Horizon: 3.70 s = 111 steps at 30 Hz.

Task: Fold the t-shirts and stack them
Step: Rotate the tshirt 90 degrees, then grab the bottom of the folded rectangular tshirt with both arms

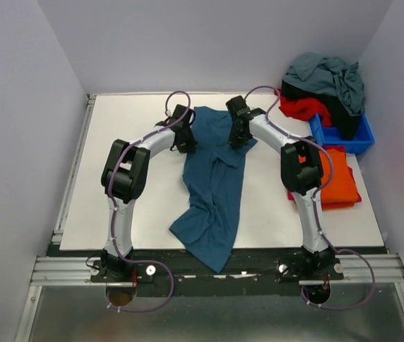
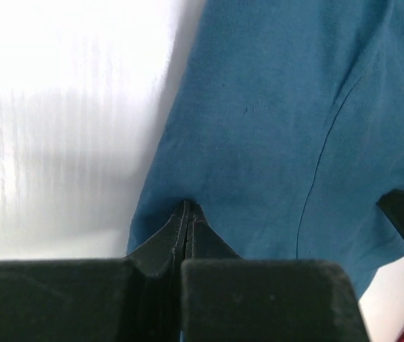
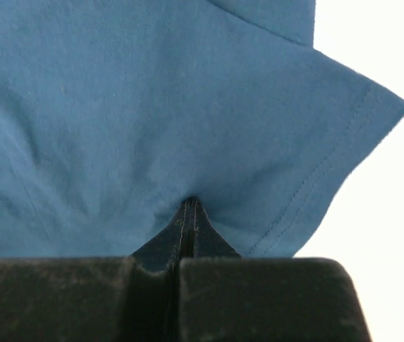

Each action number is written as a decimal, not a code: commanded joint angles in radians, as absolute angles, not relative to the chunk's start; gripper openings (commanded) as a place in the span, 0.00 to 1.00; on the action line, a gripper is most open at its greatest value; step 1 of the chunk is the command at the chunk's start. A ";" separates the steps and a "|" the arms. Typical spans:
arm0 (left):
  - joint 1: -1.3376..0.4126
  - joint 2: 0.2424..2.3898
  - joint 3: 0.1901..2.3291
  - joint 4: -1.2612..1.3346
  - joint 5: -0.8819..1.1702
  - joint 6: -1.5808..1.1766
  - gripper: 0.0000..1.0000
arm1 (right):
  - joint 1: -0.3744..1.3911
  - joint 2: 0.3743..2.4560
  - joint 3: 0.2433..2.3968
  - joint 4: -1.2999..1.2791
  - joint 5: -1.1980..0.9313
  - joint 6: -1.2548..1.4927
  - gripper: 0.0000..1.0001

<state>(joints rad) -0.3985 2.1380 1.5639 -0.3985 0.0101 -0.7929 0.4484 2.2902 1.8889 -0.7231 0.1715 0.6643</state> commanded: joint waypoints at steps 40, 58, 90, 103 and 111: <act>-0.242 2.091 1.694 -0.246 0.170 -0.720 0.43 | 0.271 2.100 1.788 -0.290 -0.383 0.520 0.27; -0.515 1.180 0.674 -0.285 -0.023 -0.796 0.57 | 0.482 1.255 0.554 -0.167 -0.336 0.657 0.41; -0.750 0.854 0.374 -0.471 0.023 -1.089 0.57 | 0.776 1.184 0.339 -0.204 -0.388 0.793 0.09; -0.752 0.913 0.354 -0.471 0.087 -1.095 0.41 | 0.776 1.192 0.373 -0.301 -0.333 0.769 0.01; -0.758 0.903 0.299 -0.419 0.159 -1.115 0.28 | 0.776 1.229 0.385 -0.284 -0.336 0.761 0.01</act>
